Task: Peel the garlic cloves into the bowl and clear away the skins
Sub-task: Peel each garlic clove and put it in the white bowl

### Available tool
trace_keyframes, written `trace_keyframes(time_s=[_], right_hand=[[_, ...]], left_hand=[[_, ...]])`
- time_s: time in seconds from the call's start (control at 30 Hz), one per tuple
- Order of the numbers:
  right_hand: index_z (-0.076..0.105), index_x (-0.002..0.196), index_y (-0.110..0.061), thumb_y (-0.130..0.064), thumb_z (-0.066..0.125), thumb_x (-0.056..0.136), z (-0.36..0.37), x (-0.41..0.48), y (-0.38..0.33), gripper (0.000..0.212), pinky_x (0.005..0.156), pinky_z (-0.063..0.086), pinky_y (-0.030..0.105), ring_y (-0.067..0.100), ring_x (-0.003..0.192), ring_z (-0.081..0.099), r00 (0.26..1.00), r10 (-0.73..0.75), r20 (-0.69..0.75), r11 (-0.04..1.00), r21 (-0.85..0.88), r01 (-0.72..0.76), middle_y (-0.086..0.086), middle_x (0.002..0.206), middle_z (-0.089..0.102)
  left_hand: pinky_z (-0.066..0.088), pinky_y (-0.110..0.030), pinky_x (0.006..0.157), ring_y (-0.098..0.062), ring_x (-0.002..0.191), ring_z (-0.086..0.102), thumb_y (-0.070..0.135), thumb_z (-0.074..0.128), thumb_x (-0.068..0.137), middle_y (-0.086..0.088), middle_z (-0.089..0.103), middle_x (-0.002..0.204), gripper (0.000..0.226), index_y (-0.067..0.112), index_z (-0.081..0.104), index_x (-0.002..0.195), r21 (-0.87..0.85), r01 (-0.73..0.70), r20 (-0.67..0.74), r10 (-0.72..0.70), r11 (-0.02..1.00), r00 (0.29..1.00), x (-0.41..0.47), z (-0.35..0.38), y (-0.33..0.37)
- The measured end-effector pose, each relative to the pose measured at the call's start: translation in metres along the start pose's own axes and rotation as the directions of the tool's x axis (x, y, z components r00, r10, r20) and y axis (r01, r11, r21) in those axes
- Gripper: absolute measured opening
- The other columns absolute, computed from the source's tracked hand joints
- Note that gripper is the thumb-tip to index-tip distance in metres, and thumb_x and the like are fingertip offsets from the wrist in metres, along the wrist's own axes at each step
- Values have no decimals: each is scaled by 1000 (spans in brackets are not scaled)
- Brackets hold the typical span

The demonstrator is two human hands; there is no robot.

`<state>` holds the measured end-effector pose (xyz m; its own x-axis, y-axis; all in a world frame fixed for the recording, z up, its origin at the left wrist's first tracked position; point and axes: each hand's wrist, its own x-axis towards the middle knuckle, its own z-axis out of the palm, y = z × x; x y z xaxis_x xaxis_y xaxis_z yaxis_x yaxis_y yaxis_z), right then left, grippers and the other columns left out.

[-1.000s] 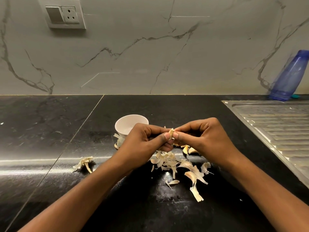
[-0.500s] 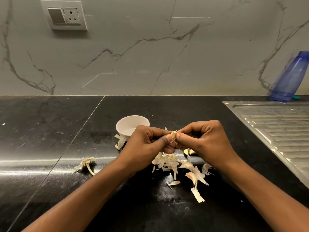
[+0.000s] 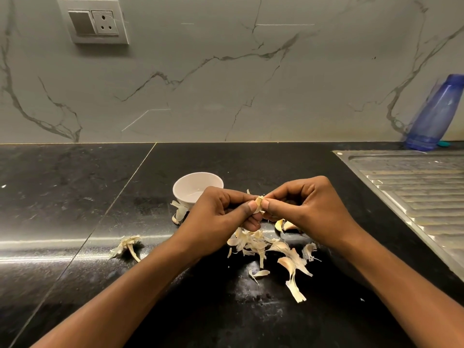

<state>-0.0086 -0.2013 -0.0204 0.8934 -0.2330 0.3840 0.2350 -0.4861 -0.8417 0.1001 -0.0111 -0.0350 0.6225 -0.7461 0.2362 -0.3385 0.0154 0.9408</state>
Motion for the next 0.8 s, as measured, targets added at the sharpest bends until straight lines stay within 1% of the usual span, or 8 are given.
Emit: trace_keyframes(time_s=[0.13,0.23,0.27,0.37,0.43,0.6,0.73,0.8], right_hand=[[84,93,-11,-25,82,85,0,-1,1,16,68,66,32,22,73,80,1000,-12,-1,1000,-8,12,4,81,81],[83,91,-10,-33,81,83,3,-2,0,25,67,67,35,24,71,79,998,-35,-49,999,-9,35,5,80,80],[83,91,-10,-32,82,83,4,-2,0,23,67,67,36,24,70,79,998,-35,-58,999,-11,34,5,79,80],[83,91,-10,-18,82,88,3,-2,2,9,67,67,36,24,71,79,998,-24,-50,1000,-16,23,5,79,80],[84,93,-10,-14,82,89,2,-1,2,6,70,68,39,24,74,80,999,-11,-31,1000,-7,11,5,81,81],[84,94,-14,-26,83,86,0,-2,2,14,70,67,46,22,74,80,1000,-17,1,999,-51,17,1,82,81],[85,91,-16,-21,83,90,1,-3,3,5,64,65,54,26,69,78,999,-48,-15,995,-91,46,1,78,80],[85,88,-18,-24,83,89,5,-5,3,7,59,61,59,30,63,75,995,-82,-51,991,-107,76,2,74,79]], left_hand=[[65,-36,81,-26,81,78,6,63,103,-9,81,89,21,13,79,114,18,-39,2,39,999,999,-1,2,0],[65,-37,81,-25,81,78,7,64,102,-8,81,90,20,12,79,115,13,-39,-2,39,999,999,0,2,0],[65,-37,81,-25,81,78,7,64,102,-8,81,90,20,12,79,115,11,-39,-2,39,999,999,0,2,0],[65,-38,82,-26,82,79,8,63,103,-8,81,90,21,13,79,115,4,-29,-7,29,1000,1000,0,1,0],[65,-39,82,-26,82,79,9,63,103,-7,81,91,21,15,79,115,16,-28,-8,28,999,1000,0,0,0],[66,-42,83,-27,82,79,8,64,103,-8,80,89,21,13,80,115,41,-32,-3,32,999,999,0,0,-1],[66,-41,82,-28,81,78,6,63,103,-9,80,87,21,10,80,115,38,-35,-8,35,999,999,0,3,-2],[65,-40,81,-28,80,78,6,63,103,-9,80,86,20,9,80,115,39,-34,-14,35,999,999,-1,3,-2]])
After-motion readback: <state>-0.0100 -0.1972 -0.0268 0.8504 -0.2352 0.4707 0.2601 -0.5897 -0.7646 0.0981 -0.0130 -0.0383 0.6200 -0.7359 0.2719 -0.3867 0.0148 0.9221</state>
